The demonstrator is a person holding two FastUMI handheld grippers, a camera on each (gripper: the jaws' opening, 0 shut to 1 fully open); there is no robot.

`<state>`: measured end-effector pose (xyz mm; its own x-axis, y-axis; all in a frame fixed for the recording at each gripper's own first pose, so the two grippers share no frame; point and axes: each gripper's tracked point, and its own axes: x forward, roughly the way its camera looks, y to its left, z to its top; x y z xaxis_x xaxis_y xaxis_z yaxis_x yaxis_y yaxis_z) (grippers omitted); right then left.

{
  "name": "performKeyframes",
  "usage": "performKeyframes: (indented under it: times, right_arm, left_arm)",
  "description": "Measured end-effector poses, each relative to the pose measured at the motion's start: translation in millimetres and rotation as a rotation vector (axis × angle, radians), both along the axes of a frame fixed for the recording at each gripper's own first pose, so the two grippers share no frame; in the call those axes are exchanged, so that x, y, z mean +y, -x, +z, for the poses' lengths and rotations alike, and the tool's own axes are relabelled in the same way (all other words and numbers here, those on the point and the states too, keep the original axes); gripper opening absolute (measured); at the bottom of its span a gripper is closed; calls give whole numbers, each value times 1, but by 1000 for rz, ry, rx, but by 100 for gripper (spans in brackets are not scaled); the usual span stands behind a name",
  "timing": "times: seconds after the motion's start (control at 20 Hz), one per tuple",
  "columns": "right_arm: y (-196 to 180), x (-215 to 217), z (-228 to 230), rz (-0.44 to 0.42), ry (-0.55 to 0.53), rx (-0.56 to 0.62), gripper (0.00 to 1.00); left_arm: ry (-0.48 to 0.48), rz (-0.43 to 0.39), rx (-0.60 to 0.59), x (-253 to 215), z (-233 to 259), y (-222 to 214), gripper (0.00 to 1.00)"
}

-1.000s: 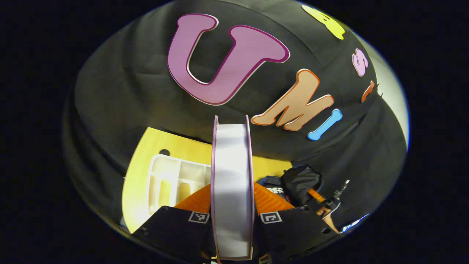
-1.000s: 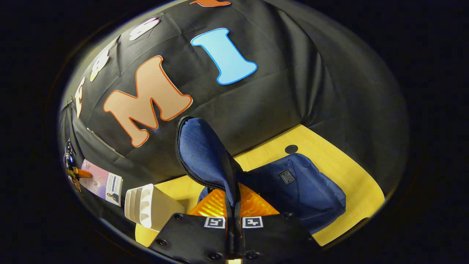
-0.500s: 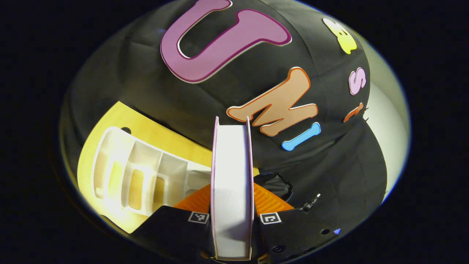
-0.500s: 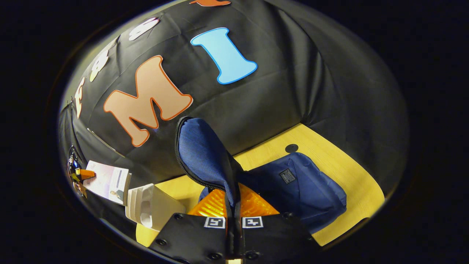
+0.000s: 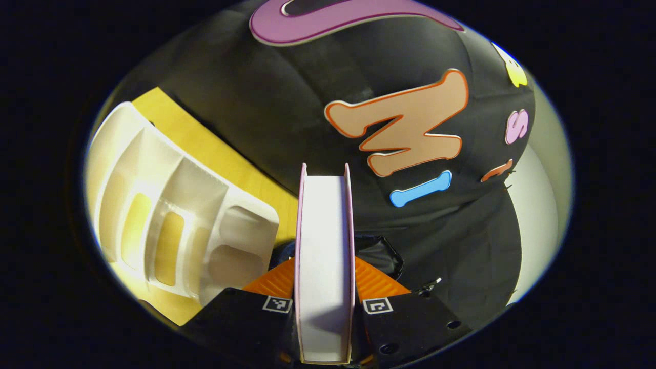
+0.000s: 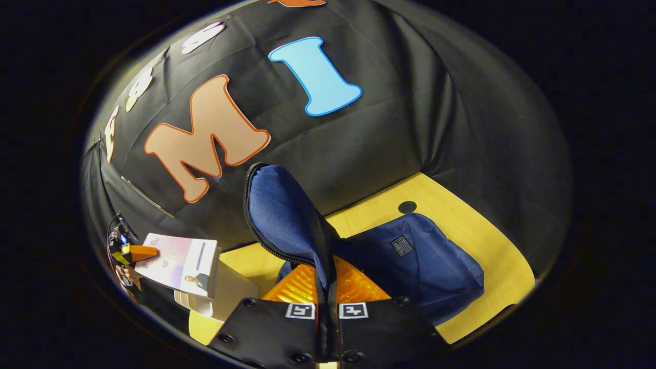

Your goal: Open the schoolbag, grab two books from the bookshelf and put them into the schoolbag.

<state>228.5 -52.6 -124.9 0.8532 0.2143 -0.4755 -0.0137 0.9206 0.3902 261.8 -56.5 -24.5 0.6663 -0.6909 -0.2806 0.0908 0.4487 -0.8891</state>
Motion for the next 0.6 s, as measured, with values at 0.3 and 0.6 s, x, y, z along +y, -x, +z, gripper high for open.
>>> performKeyframes:
  times: [0.3,0.6]
  right_arm:
    - [1,4,-2,-12,-23,7,3]
    - [1,1,2,-16,-13,-2,4]
  left_arm:
    - [-33,-82,73,-63,-44,-13,35]
    - [-61,-169,130,-128,-79,-20,37]
